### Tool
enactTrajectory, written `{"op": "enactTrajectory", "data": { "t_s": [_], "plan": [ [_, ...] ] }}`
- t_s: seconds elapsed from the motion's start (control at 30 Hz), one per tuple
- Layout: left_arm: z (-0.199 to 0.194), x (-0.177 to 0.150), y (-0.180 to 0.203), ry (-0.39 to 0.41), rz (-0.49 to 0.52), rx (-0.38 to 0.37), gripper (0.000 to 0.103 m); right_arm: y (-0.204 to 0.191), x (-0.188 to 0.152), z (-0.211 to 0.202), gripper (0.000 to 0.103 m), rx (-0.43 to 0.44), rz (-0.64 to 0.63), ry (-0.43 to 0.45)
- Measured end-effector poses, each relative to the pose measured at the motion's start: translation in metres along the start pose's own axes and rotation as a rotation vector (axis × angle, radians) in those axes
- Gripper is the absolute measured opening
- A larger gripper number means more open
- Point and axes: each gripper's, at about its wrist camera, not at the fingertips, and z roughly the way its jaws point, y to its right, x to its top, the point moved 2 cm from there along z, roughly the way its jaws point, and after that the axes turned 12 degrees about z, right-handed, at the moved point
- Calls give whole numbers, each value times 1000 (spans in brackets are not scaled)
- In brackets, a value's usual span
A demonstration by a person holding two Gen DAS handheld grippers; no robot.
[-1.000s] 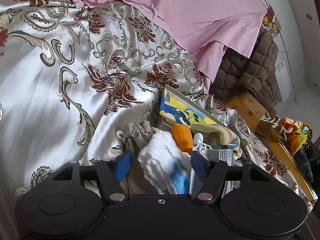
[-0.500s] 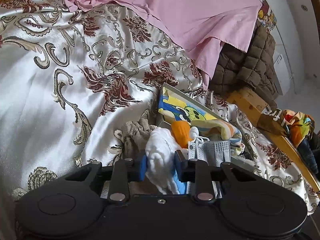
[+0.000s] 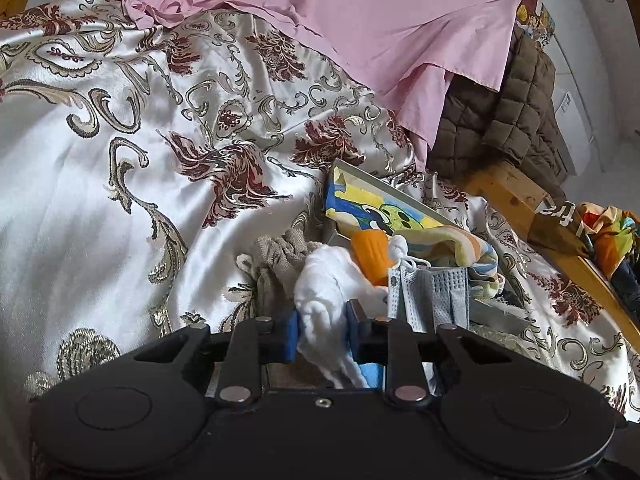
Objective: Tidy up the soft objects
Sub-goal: 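Close the left gripper on the white cloth while the right gripper grasps the grey mask, then lift the white cloth and grey mask and carry both over the painted tray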
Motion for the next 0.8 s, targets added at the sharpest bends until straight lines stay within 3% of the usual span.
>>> {"op": "enactTrajectory", "data": {
  "t_s": [0.27, 0.4, 0.6, 0.8],
  "plan": [
    [-4, 2, 11, 29, 39, 38, 14, 0, 4, -9, 23, -34, -48, 50],
    [-10, 5, 31, 71, 105, 81, 11, 1, 9, -18, 23, -73, -88, 97],
    [-24, 8, 54, 122, 67, 75, 10, 14, 20, -40, 23, -102, -72, 159],
    [-40, 15, 83, 148, 112, 83, 10, 28, 33, -70, 23, -123, -50, 232]
  ]
}}
